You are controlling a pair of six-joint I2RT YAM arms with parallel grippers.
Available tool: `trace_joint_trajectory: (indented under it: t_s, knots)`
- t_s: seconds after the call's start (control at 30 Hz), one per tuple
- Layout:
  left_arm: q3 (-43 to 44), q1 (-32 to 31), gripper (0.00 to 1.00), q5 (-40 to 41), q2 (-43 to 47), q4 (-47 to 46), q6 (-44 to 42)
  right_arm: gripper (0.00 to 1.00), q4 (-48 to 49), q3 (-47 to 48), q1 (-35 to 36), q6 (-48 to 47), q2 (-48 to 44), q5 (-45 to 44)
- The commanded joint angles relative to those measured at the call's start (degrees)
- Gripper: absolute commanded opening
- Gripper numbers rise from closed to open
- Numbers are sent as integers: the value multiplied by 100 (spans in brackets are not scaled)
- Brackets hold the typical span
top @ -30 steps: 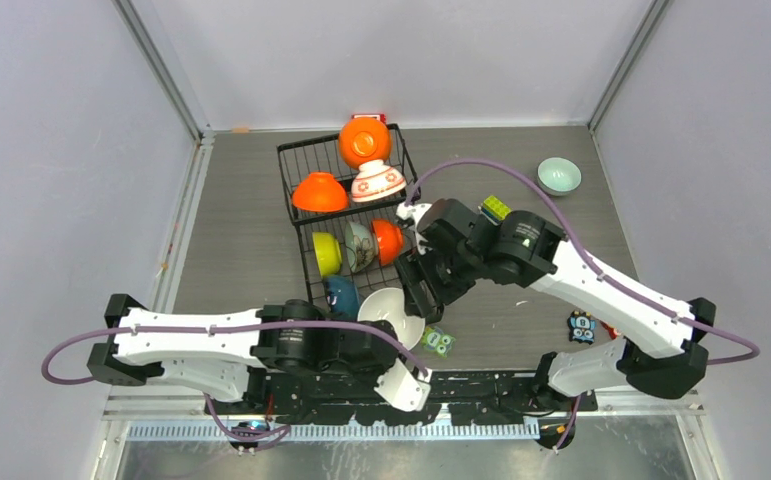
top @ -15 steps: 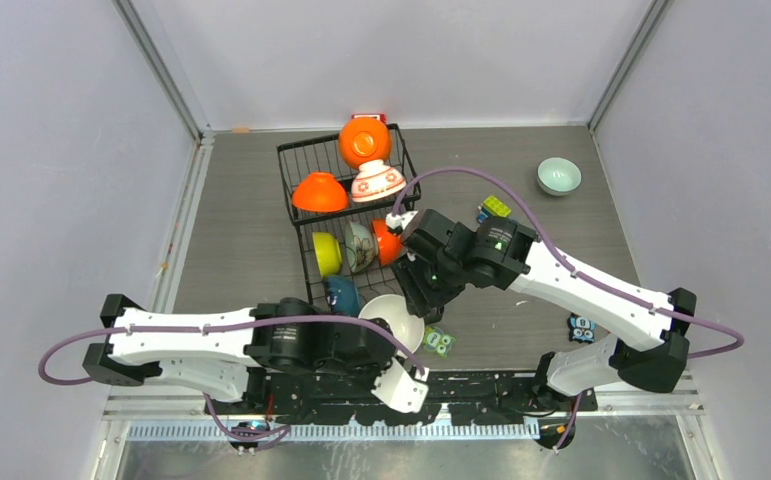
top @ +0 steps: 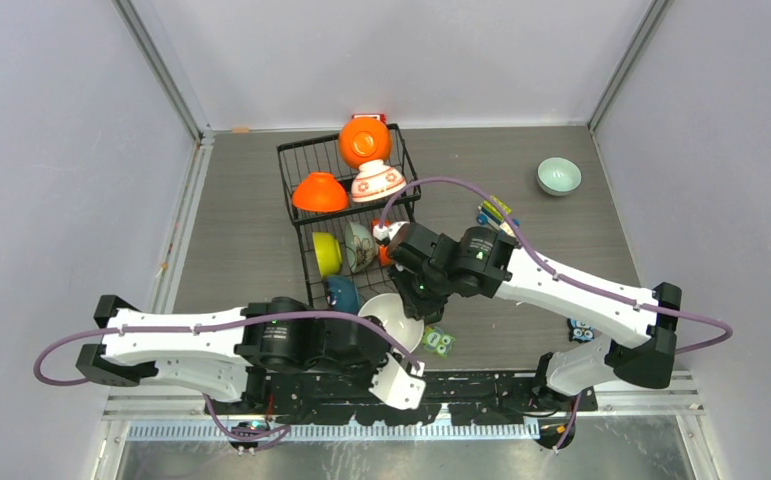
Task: Unload the bowls from the dish rack
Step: Place the bowl at the center of the board.
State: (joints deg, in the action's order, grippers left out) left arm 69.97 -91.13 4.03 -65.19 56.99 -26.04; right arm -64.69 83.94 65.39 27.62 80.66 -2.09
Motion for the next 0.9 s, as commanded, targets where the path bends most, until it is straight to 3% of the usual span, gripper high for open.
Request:
trace_joint_trajectory:
  t_s: [0.0, 0.03, 0.07, 0.17, 0.23, 0.27, 0.3, 0.43, 0.6, 0.77, 0.87]
  knots:
    - [-18, -28, 1, 390, 318, -568, 144, 10, 345, -88, 67, 179, -178, -206]
    - [-39, -34, 4, 480, 356, -637, 185, 2, 375, -107, 69, 222, -219, -260]
    - [-51, -35, 9, 567, 387, -685, 242, 1, 394, -114, 68, 281, -259, -299]
    - [93, -31, 54, 780, 428, -636, 510, 1, 503, -139, 70, 463, -471, -443]
    - [194, -32, 69, 988, 476, -616, 690, 1, 533, -150, 65, 555, -633, -681]
    - [233, -28, 92, 1112, 507, -635, 757, 1, 542, -162, 64, 597, -732, -840]
    - [243, -32, 99, 1242, 559, -663, 822, 1, 559, -178, 64, 637, -826, -1012]
    - [160, -27, 100, 1957, 803, -936, 1308, 1, 670, -538, 69, 852, -1373, -2097]
    - [225, 42, 100, 2735, 809, -1078, 2531, 1, 979, -1230, 71, 1130, -2098, -3056]
    - [802, 210, 100, 3230, 178, -1065, 4603, 1, 1045, -1614, 69, 1390, -2504, -3756]
    - [958, 966, 100, 3070, -32, -833, 6274, 1, 1144, -1835, 54, 1607, -2699, -4008]
